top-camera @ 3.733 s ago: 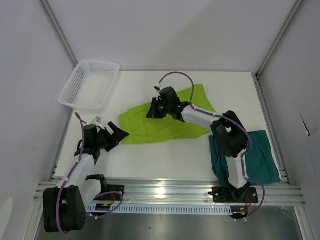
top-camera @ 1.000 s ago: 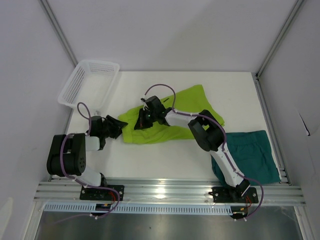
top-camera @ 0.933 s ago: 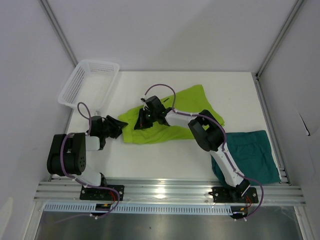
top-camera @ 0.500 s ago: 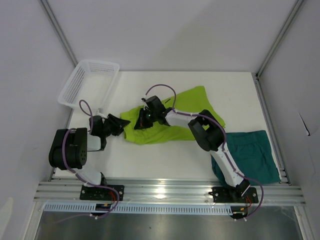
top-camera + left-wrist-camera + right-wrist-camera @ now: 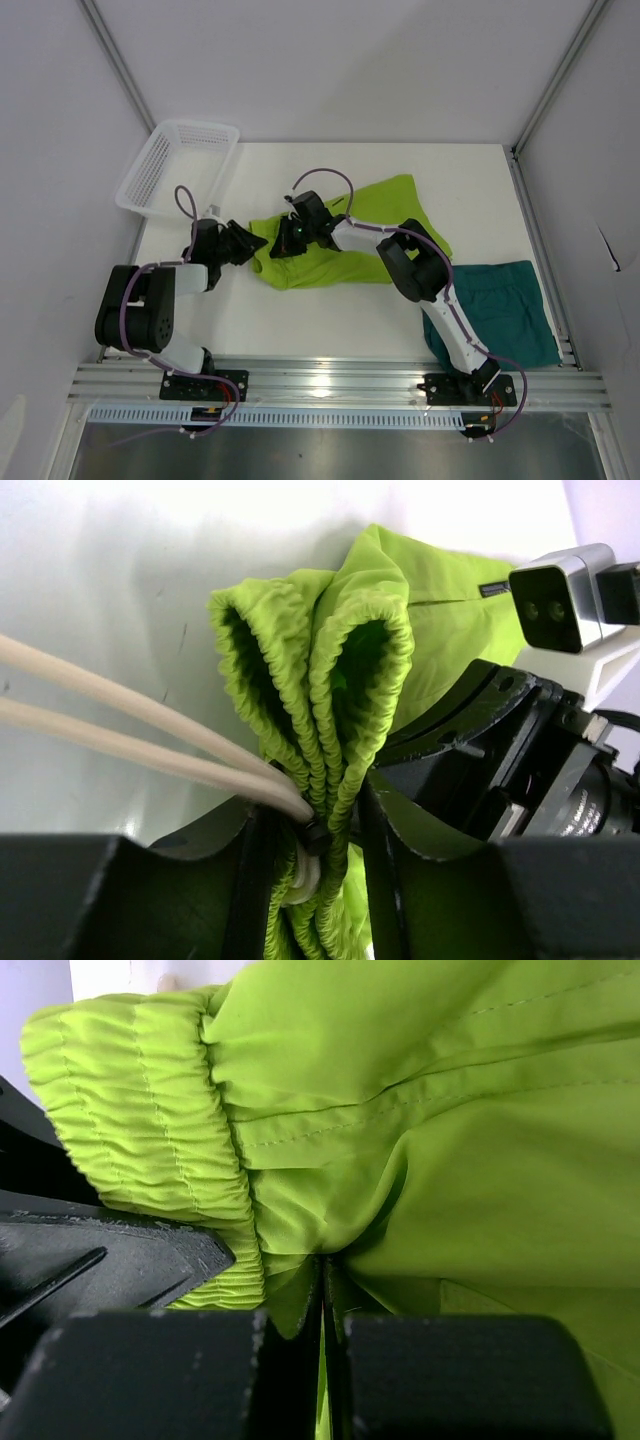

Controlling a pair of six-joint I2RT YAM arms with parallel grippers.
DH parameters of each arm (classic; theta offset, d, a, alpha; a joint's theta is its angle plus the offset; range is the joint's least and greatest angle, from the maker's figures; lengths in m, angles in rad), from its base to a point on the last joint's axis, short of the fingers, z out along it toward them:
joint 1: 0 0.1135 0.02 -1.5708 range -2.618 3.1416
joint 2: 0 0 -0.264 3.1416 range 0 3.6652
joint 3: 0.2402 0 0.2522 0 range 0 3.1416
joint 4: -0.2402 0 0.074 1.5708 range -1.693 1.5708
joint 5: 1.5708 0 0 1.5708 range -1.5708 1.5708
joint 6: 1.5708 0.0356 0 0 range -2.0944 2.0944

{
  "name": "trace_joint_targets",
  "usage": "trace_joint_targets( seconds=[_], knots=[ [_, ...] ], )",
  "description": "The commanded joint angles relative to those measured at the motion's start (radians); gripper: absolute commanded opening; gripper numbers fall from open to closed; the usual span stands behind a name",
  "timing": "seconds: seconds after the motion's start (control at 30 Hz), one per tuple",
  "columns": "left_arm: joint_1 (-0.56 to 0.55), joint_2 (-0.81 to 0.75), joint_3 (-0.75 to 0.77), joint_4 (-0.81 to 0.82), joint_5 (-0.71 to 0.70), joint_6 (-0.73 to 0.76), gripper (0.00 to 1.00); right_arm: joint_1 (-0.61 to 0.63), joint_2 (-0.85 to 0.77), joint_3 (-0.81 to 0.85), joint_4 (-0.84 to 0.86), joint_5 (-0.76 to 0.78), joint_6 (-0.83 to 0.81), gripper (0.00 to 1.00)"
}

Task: Fold and stack the shorts
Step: Fold the shorts

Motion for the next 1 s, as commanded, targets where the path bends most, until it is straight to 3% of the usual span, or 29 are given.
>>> trace_joint_targets(
  seconds=[0.0,0.3,0.57,0.8,0.9,0.97],
  knots=[
    [-0.065,-0.031,0.093,-0.153,-0.038,0.082,0.41,0.024,0.027,-0.007,0.014,-0.042,0.009,0.0],
    [-0.122,0.026,0.214,-0.383,-0.132,0.134,0.49,0.022,0.019,-0.015,0.014,-0.044,0.009,0.0],
    [-0.136,-0.018,0.185,-0.388,-0.144,0.151,0.44,0.013,0.016,-0.036,0.05,-0.044,0.024,0.0],
    [-0.137,-0.051,0.144,-0.368,-0.123,0.165,0.46,0.012,0.018,-0.052,0.074,-0.047,0.039,0.0],
    [-0.137,-0.054,0.136,-0.353,-0.12,0.165,0.37,0.012,0.021,-0.052,0.08,-0.048,0.045,0.0],
    [-0.139,-0.034,0.151,-0.354,-0.109,0.166,0.22,0.013,0.022,-0.053,0.086,-0.051,0.049,0.0]
  ],
)
